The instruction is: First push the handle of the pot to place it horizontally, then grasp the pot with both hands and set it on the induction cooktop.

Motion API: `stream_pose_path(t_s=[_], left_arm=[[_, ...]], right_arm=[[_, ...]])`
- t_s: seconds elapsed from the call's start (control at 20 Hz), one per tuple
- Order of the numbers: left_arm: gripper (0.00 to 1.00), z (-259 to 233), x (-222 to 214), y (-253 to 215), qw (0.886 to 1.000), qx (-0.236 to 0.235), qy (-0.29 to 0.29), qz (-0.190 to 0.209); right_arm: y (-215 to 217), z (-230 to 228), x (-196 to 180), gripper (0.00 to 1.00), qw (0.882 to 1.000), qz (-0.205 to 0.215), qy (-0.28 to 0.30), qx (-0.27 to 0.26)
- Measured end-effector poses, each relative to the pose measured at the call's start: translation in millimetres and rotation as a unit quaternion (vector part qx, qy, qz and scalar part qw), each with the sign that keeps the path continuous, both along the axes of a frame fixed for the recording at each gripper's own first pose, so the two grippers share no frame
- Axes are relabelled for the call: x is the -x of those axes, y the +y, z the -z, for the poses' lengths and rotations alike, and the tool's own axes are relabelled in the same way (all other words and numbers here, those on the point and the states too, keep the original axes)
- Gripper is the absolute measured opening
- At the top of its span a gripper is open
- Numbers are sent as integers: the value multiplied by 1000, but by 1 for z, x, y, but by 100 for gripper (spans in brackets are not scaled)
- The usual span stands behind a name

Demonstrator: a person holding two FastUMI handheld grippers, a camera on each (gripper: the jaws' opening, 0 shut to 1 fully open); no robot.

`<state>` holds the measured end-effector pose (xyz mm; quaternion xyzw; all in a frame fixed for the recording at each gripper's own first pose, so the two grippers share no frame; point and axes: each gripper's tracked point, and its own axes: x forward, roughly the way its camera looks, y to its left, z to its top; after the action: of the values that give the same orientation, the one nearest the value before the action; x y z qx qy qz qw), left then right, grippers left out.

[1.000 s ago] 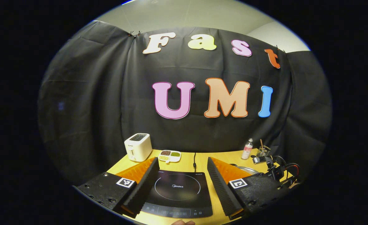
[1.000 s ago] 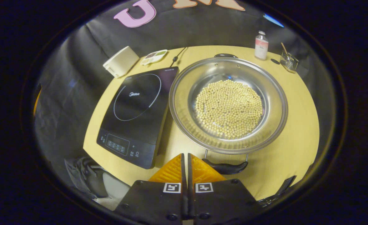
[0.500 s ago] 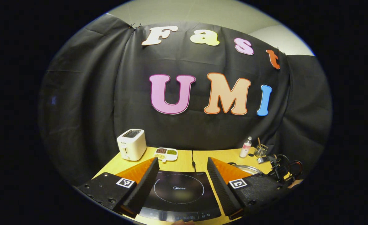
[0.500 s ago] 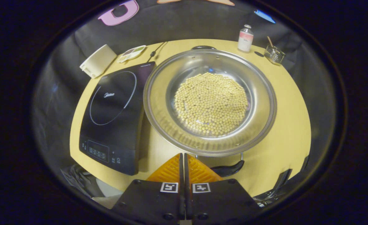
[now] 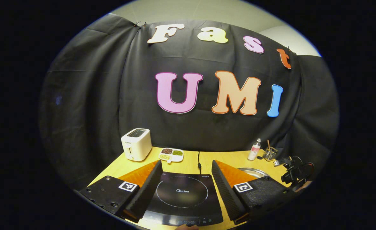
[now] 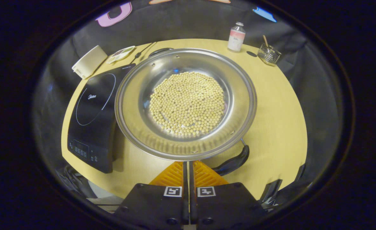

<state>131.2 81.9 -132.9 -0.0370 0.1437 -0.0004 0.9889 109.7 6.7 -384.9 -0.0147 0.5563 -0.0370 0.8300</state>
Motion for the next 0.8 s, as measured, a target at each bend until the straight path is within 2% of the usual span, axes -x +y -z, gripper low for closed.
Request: stream_pose_path(t_s=[0.05, 0.15, 0.2, 0.25, 0.3, 0.35, 0.4, 0.55, 0.6, 0.65, 0.7, 0.75, 0.8], left_arm=[[94, 0, -1, -1, 1000, -1, 0, -4], [94, 0, -2, -4, 1000, -1, 2, -12], [89, -1, -2, -6, 1000, 0, 1, -16], [94, -3, -3, -7, 1000, -1, -1, -20], [94, -3, -2, -10, 1000, -3, -1, -22], [94, -4, -2, -12, 1000, -5, 0, -25], [99, -3, -2, -16, 1000, -7, 0, -27], [94, -1, -2, -26, 999, -11, 6, -33], [89, -3, -2, -29, 999, -12, 7, -37], [94, -5, -1, -34, 999, -14, 7, -39], [89, -7, 0, -39, 999, -17, 6, -43], [94, -9, 1, -43, 999, -21, 6, -46], [94, -9, 3, -47, 999, -23, 7, -49]], right_arm=[[-5, 0, -1, 4, 1000, 0, 1, 1], [-17, -1, -3, 3, 1000, -3, 4, 5], [-23, -1, -5, 3, 1000, -4, 4, 8], [-30, -2, -5, 3, 1000, -6, 4, 12], [-38, -2, -8, 0, 1000, -7, 3, 17], [-46, -2, -10, 3, 1000, -9, 4, 20], [-53, -3, -14, 0, 1000, -8, 4, 22], [-78, -5, -25, 3, 1000, 1, 2, 22], [-86, -5, -31, 0, 1000, 1, -1, 20], [-94, -7, -36, 3, 1000, 1, -3, 21], [-101, -8, -44, 3, 1000, 0, -6, 21], [-108, -10, -49, 3, 1000, 0, -9, 22], [-114, -11, -57, 3, 1000, -2, -12, 21]])
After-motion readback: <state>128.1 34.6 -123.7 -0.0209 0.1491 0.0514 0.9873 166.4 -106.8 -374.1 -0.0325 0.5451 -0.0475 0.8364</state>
